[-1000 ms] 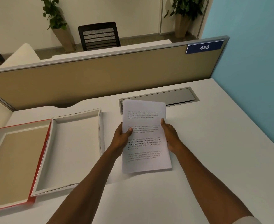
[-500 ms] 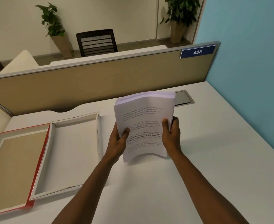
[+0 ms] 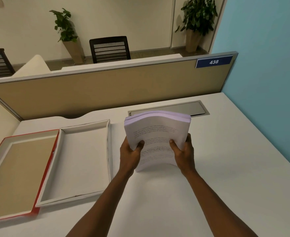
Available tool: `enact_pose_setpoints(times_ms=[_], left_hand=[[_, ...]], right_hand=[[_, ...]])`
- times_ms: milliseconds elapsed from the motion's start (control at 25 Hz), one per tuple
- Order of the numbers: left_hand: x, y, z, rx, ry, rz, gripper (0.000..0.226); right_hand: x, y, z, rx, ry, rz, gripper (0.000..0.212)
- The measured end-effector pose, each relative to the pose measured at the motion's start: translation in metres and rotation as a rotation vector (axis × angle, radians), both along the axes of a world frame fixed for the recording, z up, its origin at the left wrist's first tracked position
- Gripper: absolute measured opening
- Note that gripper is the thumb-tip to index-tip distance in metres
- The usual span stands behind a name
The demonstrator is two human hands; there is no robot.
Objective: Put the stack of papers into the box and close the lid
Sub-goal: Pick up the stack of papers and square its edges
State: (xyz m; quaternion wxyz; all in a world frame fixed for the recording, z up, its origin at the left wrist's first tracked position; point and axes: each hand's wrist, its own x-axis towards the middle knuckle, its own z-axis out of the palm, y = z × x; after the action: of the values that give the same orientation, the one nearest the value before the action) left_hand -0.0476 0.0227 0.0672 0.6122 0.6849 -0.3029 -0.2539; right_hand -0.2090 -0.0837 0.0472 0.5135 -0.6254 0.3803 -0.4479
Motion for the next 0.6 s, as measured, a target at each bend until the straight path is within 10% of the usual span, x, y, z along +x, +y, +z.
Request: enact_pose_setpoints(times_ms=[600], left_hand=[[0.007, 0.027, -0.003, 0.119, -0.274, -0.035, 0.039]], right_hand=[[-0.038, -0.006, -0.025, -0.199, 0.306, -0.02, 0.024]])
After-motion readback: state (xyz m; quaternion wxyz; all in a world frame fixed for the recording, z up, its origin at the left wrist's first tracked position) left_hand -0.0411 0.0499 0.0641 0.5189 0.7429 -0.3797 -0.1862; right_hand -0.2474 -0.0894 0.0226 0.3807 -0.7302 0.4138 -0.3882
